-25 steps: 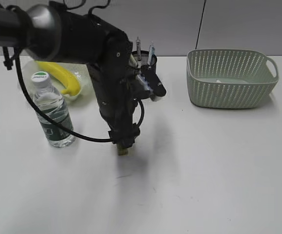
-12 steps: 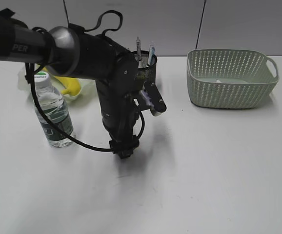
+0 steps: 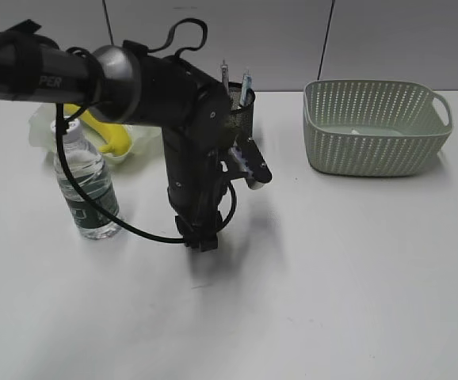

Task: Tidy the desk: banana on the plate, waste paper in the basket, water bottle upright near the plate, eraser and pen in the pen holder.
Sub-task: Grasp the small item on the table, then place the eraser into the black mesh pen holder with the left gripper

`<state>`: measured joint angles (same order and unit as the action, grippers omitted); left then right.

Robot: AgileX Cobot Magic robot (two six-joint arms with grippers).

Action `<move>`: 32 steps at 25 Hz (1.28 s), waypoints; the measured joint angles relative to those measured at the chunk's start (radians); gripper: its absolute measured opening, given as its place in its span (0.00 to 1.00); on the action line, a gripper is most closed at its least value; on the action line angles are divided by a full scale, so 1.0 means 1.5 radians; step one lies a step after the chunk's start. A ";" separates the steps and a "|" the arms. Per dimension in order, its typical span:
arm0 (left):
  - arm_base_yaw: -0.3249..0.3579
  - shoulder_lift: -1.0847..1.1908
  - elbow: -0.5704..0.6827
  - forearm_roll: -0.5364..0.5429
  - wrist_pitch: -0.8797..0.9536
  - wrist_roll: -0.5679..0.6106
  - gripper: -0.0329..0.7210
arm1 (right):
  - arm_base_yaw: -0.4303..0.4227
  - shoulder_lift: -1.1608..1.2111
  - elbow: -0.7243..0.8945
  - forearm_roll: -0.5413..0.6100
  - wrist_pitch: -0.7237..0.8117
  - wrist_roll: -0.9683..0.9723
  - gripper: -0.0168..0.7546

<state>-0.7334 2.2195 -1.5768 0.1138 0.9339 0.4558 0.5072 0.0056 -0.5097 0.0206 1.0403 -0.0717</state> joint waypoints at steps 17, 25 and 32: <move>0.050 -0.034 -0.315 0.023 -0.100 -0.057 0.42 | 0.000 0.000 0.000 0.000 0.000 0.000 0.45; 0.112 0.024 -0.317 0.014 -0.258 -0.078 0.42 | 0.000 0.000 0.000 0.000 0.000 0.000 0.45; 0.124 0.083 -0.317 -0.009 -0.274 -0.080 0.42 | 0.000 0.000 0.000 0.000 0.000 0.000 0.45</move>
<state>-0.5467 2.3433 -2.0517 0.0996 0.5235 0.3365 0.5072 0.0056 -0.5097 0.0206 1.0403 -0.0717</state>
